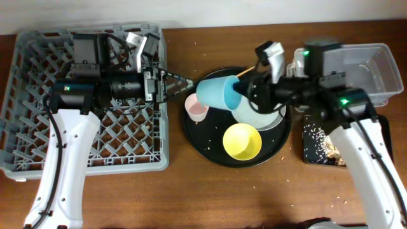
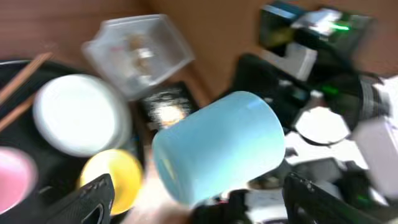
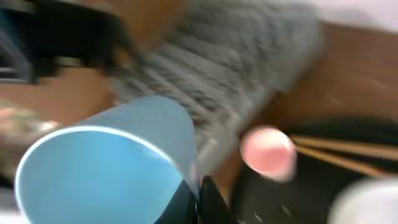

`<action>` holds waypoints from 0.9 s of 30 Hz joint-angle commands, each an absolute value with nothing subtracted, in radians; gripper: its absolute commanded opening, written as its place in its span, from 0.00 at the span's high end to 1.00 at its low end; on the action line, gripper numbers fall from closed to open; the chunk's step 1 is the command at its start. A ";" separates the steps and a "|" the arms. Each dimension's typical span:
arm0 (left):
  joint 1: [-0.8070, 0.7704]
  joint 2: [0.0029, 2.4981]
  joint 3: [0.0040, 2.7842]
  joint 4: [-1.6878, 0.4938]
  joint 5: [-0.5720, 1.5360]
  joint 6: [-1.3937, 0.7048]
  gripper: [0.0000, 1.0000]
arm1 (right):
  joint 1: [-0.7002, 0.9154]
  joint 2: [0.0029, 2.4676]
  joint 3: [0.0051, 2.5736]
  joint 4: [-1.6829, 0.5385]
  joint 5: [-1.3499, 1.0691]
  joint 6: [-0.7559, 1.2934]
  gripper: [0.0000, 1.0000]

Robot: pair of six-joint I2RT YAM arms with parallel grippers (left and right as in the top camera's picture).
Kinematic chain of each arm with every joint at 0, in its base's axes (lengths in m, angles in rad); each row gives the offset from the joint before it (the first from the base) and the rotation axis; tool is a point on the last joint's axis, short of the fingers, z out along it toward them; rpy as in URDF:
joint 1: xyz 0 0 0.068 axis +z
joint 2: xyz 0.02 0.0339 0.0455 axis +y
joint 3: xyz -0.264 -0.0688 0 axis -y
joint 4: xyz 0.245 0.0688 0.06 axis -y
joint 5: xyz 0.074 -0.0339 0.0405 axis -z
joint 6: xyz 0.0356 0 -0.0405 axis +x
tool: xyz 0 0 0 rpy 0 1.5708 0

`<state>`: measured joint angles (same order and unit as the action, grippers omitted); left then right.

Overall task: Sort waste into correct bins and load items into the dishwasher rack
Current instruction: 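Lift the blue cup with the right gripper and hand it to the left gripper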

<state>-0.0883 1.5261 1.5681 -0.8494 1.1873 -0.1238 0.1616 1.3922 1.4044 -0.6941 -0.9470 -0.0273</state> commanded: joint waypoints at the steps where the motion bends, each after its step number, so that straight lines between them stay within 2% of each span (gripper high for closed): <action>1: -0.089 1.527 1.571 -0.819 1.465 -0.118 0.13 | 0.147 1.427 1.408 -0.604 -1.385 -0.062 0.96; 5: -0.150 1.527 1.571 -0.819 1.527 -0.117 0.14 | 0.205 1.461 1.408 -0.491 -1.388 -0.009 0.96; 8: -0.170 1.527 1.571 -0.820 1.574 -0.118 0.30 | 0.208 1.461 1.408 -0.356 -1.376 0.096 0.96; 12: -0.170 1.527 1.571 -0.824 1.574 -0.118 0.30 | 0.208 1.461 1.408 -0.309 -1.303 0.152 0.96; 13: -0.170 1.527 1.571 -0.823 1.574 -0.118 0.37 | 0.208 1.461 1.408 -0.309 -1.300 0.152 0.96; 14: -0.170 1.527 1.571 -0.823 1.574 -0.118 0.39 | 0.208 1.461 1.408 -0.309 -1.281 0.152 0.96; 15: -0.170 1.527 1.571 -0.823 1.574 -0.118 0.25 | 0.209 1.461 1.408 -0.309 -1.267 0.157 0.96; 17: -0.170 1.527 1.571 -0.823 1.574 -0.118 0.26 | 0.209 1.461 1.408 -0.310 -1.272 0.167 0.96; 18: -0.170 1.527 1.571 -0.823 1.574 -0.118 0.30 | 0.209 1.461 1.408 -0.309 -1.271 0.167 0.96; 19: -0.170 1.527 1.571 -0.824 1.574 -0.118 0.23 | 0.209 1.461 1.408 -0.309 -1.268 0.167 0.96; 20: -0.170 1.527 1.571 -0.824 1.574 -0.118 0.21 | 0.209 1.461 1.408 -0.308 -1.267 0.167 0.96; 22: -0.170 1.527 1.571 -0.823 1.574 -0.118 0.22 | 0.209 1.461 1.408 -0.305 -1.263 0.167 0.96; 24: -0.170 1.526 1.571 -0.824 1.574 -0.118 0.28 | 0.209 1.461 1.408 -0.301 -1.254 0.167 0.96; 27: -0.170 1.527 1.571 -0.823 1.574 -0.118 0.27 | 0.209 1.461 1.408 -0.298 -1.245 0.174 0.96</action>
